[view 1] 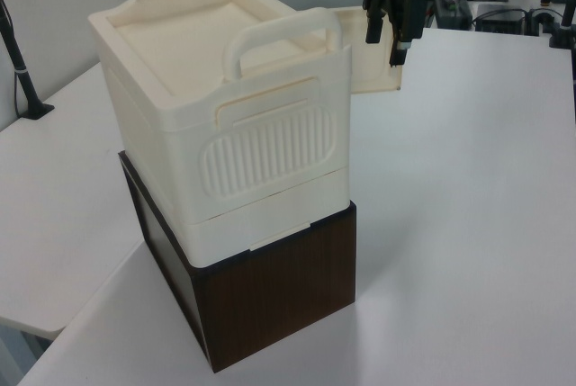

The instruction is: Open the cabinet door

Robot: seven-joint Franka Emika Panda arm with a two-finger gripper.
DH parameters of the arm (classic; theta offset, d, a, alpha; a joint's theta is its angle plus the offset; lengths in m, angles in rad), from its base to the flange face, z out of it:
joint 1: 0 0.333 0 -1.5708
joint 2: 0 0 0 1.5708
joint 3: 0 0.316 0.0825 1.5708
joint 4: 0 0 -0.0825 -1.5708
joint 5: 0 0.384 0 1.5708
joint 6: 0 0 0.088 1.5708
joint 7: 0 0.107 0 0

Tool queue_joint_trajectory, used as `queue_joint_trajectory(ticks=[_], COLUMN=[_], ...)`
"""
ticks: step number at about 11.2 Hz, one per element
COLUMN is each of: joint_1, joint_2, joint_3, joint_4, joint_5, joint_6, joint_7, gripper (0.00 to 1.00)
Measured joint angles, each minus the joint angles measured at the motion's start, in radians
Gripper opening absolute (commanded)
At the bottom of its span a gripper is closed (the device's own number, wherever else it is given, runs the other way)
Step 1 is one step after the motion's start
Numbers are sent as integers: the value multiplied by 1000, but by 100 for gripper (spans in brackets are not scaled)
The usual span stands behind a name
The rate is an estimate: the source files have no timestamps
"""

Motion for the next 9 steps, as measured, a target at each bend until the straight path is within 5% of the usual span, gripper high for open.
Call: queue_joint_trajectory(ticks=[9], joint_1=[-281], joint_2=[0], joint_3=[-12], joint_4=[-11], joint_5=[-57], joint_6=[1], joint_7=[56], gripper=[100])
